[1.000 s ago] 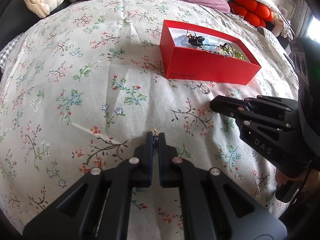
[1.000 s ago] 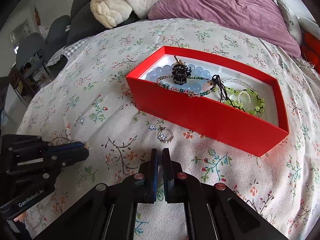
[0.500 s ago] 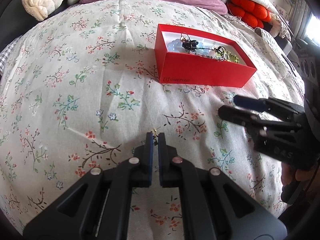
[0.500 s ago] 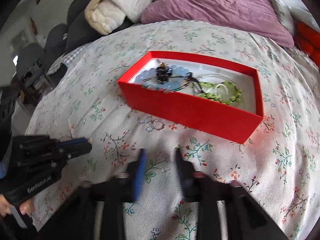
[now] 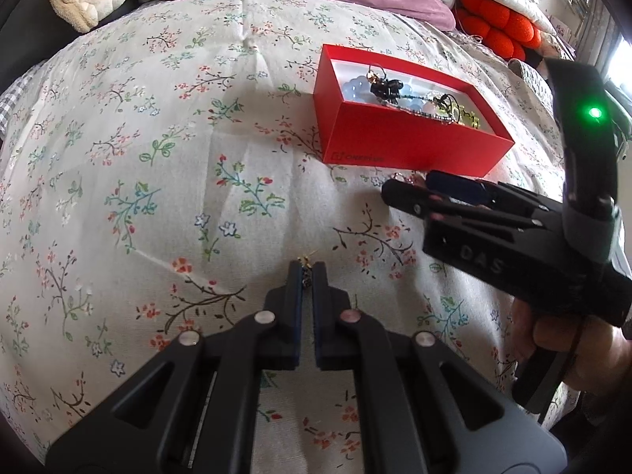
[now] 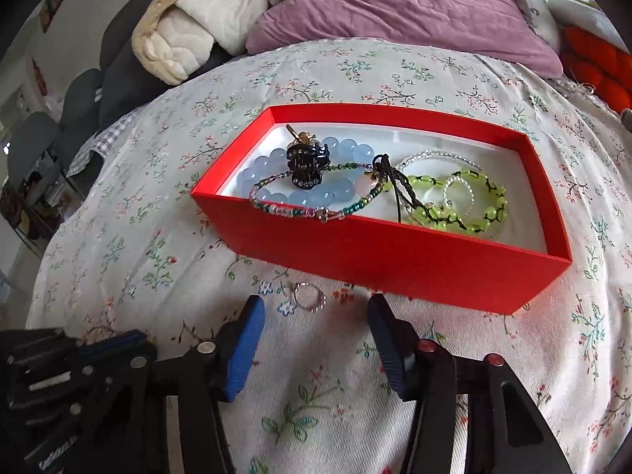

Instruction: Organize jewelry

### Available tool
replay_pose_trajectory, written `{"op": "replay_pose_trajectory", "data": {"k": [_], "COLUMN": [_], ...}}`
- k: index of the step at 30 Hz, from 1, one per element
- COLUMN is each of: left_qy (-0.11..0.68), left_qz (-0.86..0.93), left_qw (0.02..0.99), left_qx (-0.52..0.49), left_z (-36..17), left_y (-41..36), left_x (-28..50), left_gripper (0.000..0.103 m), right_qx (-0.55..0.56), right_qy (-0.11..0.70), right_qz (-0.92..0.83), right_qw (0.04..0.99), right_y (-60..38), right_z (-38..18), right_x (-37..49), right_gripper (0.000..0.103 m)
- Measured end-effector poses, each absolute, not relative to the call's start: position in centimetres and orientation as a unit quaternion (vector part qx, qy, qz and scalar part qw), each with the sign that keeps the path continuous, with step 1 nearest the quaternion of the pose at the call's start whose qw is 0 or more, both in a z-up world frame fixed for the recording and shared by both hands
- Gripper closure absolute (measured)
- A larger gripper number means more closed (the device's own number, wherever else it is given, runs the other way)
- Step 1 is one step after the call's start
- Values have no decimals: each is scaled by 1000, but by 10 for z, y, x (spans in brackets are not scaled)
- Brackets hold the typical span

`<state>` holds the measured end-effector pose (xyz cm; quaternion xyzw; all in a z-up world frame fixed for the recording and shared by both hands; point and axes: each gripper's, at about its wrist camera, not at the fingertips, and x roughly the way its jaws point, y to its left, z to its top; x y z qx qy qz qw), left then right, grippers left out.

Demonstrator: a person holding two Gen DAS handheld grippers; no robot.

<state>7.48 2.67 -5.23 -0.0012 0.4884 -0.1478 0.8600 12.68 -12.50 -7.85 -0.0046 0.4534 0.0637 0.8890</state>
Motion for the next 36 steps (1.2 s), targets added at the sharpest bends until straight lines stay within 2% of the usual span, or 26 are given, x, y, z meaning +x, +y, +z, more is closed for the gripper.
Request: {"op": "replay_pose_trajectory", "data": {"k": [3, 8, 13, 14, 24, 26, 27, 28, 29, 30, 33, 36], "left_qy": [490, 490, 489, 489, 489, 487, 486, 485, 484, 484, 485, 488], "left_qz": [-147, -146, -145, -145, -145, -146, -146, -147, -147, -148, -147, -144], "left_qw": [859, 859, 860, 860, 860, 861, 861, 862, 862, 862, 862, 861], "left_qx": [0, 0, 2, 2, 4, 3, 1, -1, -2, -2, -4, -4], "left_z": [-53, -53, -53, -53, -52, -51, -50, -49, -48, -48, -49, -51], "left_y": [28, 29, 29, 29, 26, 25, 24, 24, 24, 24, 25, 27], "left_x": [74, 74, 74, 74, 75, 76, 76, 76, 77, 77, 77, 77], "left_gripper": [98, 98, 98, 98, 98, 98, 98, 98, 98, 98, 98, 98], "right_qx": [-10, -28, -39, -43, -52, -40, -31, -19, -7, 2, -4, -15], "right_qy": [453, 451, 450, 449, 454, 444, 444, 448, 449, 442, 447, 455], "right_qz": [57, 73, 86, 90, 116, 106, 102, 99, 95, 92, 94, 88], "right_qw": [890, 889, 888, 888, 882, 889, 890, 888, 888, 892, 889, 886], "right_y": [-122, -118, -119, -118, -128, -132, -134, -136, -138, -139, -134, -127], "right_z": [-82, -83, -80, -80, -72, -67, -65, -65, -65, -64, -68, -76], "right_x": [130, 129, 125, 123, 105, 102, 102, 104, 105, 105, 113, 123], "right_gripper": [57, 84, 91, 96, 100, 96, 88, 63, 29, 24, 24, 34]}}
